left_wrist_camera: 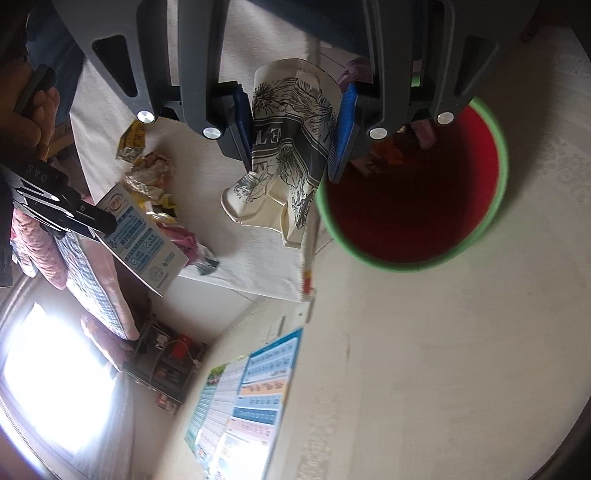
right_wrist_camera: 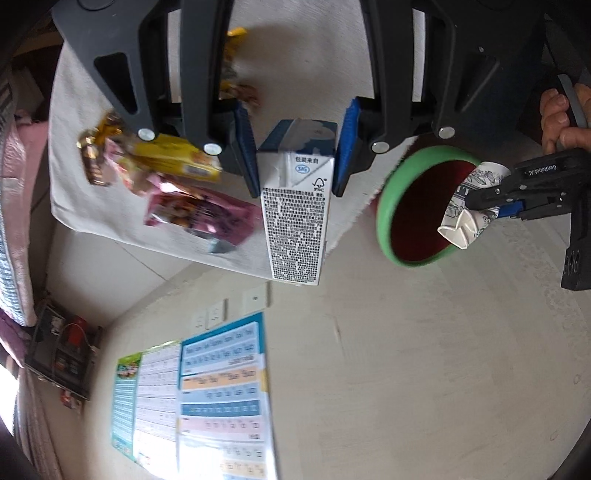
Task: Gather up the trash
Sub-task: 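Carry the white printed wrapper and milk carton with both tools over the red bucket, then open both tools to drop the wrapper and carton into the red bucket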
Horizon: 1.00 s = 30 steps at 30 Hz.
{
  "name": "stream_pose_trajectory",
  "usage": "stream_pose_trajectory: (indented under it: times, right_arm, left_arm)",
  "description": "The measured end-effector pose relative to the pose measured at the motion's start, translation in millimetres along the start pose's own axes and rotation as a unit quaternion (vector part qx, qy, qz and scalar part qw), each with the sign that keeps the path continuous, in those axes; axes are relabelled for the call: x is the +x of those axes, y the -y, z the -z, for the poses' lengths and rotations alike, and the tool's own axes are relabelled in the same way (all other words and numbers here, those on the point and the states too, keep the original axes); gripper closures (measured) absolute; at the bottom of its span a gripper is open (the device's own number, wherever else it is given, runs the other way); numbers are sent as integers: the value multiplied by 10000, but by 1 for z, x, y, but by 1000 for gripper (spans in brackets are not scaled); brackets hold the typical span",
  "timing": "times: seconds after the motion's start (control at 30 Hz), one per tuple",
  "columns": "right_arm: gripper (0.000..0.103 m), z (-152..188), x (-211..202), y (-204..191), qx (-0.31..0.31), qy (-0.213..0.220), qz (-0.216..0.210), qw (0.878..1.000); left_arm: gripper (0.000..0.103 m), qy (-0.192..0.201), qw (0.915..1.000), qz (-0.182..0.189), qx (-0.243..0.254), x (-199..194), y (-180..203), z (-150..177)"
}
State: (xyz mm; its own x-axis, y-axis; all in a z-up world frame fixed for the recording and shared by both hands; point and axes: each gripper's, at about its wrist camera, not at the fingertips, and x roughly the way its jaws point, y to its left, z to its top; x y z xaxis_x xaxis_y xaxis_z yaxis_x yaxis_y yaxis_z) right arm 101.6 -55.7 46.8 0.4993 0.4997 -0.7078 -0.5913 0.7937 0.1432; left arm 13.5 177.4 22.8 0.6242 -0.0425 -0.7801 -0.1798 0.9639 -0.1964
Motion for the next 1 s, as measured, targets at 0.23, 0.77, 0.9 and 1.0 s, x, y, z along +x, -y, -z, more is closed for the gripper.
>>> stream_pose_trajectory:
  times: [0.23,0.77,0.9,1.0]
  right_arm:
    - [65,-23,17,-40,-194,55,-308,9993]
    - [65,-46,56,-107,-470,0,-845,9953]
    - [65,-50,69,-127,-556,-69,-980,9936]
    - [65,-53,78,-140,-613,-118,-1053,9925]
  left_arm:
    - [68,45,9995,-236,-189,-12,-30,-1]
    - [68,89,9972,-537,-519,-26,-83,-4]
    - [68,104,9963,-536,-666,-26,-95,-4]
    - [68,100,9958,-545,-734,-24,-100,-4]
